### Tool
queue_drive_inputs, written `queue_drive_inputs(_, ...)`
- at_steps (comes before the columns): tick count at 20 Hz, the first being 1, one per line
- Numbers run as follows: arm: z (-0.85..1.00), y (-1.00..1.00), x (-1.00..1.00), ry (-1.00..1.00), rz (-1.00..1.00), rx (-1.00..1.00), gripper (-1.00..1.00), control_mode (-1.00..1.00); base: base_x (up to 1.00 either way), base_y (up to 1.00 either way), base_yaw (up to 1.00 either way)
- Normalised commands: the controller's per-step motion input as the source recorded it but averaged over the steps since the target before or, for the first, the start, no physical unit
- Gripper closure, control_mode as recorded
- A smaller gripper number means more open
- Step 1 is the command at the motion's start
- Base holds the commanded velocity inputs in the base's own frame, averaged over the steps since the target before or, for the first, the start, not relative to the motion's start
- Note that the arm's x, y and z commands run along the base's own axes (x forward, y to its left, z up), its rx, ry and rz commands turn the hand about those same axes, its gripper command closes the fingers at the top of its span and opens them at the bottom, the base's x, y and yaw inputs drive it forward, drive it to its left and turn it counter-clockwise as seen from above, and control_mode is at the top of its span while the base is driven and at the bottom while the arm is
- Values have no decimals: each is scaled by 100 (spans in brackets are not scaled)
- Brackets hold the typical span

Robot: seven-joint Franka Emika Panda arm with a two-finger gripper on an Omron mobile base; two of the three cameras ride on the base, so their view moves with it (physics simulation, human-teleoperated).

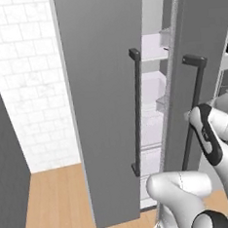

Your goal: Take the strawberry from the fridge and place it on top of the pancake, located on the dining counter.

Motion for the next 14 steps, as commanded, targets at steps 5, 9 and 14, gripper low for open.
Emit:
queue_drive_inputs(5, 3, -54, -81, 4, -9, -2, -100, -100, 0, 0, 0)
queue_drive_inputs(9, 7, 36, -100, 8, -4, -28, -100, -100, 0, 0, 0)
queue_drive_inputs(14, -7, 100, -95, 19, -6, -46, -100, -100, 0, 0, 0)
